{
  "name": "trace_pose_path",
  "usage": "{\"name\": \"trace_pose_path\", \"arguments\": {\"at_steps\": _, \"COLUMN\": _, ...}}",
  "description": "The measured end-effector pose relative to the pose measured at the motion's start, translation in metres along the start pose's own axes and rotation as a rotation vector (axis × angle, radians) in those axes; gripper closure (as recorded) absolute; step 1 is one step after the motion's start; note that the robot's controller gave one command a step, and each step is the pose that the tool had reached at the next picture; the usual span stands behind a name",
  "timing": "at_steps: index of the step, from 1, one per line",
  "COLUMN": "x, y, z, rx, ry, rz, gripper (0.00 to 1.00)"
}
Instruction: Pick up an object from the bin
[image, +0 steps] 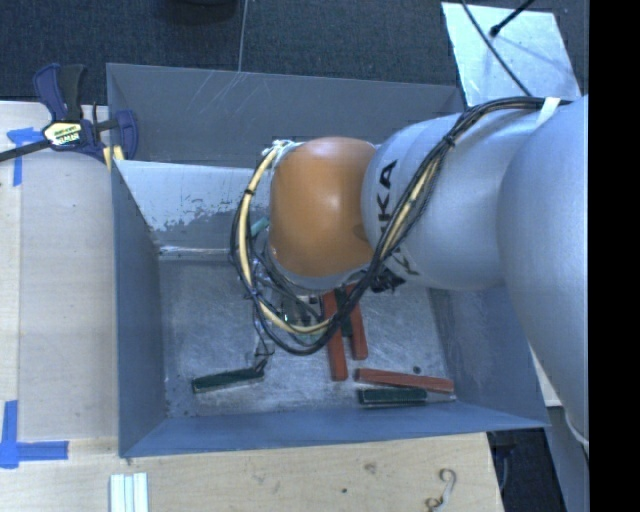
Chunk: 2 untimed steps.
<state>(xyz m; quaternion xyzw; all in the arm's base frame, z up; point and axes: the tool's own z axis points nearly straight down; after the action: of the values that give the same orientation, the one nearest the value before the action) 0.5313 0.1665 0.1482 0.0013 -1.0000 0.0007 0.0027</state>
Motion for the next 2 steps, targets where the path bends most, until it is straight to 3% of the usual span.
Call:
{"name": "trace_pose_path", "arguments": {"at_steps": 1, "x": 0.018, "y": 0.012, "z": 0.082, "rx": 0.000, "ry": 0.000, "rz": -0.098, "gripper": 0.00}}
{"name": "trace_pose_path", "arguments": {"at_steps": 2, "x": 0.028, "y": 0.014, "z": 0.048, "rx": -0.003, "ry": -0.009, "rz": -0.090, "gripper": 0.00}}
